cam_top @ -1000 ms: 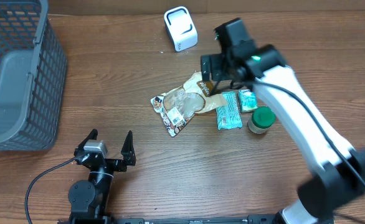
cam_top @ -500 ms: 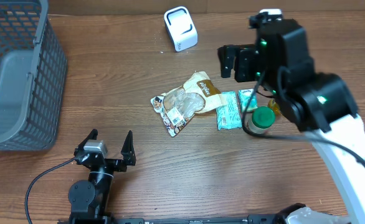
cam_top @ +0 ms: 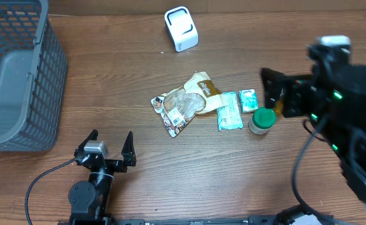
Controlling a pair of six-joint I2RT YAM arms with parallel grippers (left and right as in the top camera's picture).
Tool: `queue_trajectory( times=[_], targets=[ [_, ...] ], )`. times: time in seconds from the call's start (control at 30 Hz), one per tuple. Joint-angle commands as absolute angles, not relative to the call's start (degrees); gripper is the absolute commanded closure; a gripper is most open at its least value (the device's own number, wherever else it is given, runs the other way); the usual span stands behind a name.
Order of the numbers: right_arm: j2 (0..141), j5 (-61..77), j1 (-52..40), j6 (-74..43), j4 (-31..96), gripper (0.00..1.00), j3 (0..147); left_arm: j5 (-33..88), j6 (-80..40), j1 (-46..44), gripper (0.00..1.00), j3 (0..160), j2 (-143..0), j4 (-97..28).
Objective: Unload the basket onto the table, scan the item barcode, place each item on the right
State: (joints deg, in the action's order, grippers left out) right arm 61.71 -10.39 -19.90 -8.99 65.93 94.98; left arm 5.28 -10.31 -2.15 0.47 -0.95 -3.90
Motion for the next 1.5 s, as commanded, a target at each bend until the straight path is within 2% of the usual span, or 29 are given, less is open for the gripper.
queue_trajectory(
  times=[0.0,0.6,1.17,1.47],
  targets=[
    [55.94,-7.6,-15.99,-8.54,66.13,0.0,91.02,4.45,-9.19,-1.85,0.0,0.27,-0.25,-4.12],
    [24.91,-8.73,-8.03,-8.51,62.61,0.0,57.36,4.45,-9.19,-1.85,0.0,0.27,-0.25,-4.14],
    [0.05,-8.25,-7.53,-8.54,55.96,0.0,45.21,4.45,-9.19,-1.85,0.0,0.27,-0.25,-4.12],
    [0.21,-7.35,-7.55,-8.54,43.72,0.0,39.31,4.45,-9.19,-1.85,0.0,0.27,-0.25,-4.12]
  ],
)
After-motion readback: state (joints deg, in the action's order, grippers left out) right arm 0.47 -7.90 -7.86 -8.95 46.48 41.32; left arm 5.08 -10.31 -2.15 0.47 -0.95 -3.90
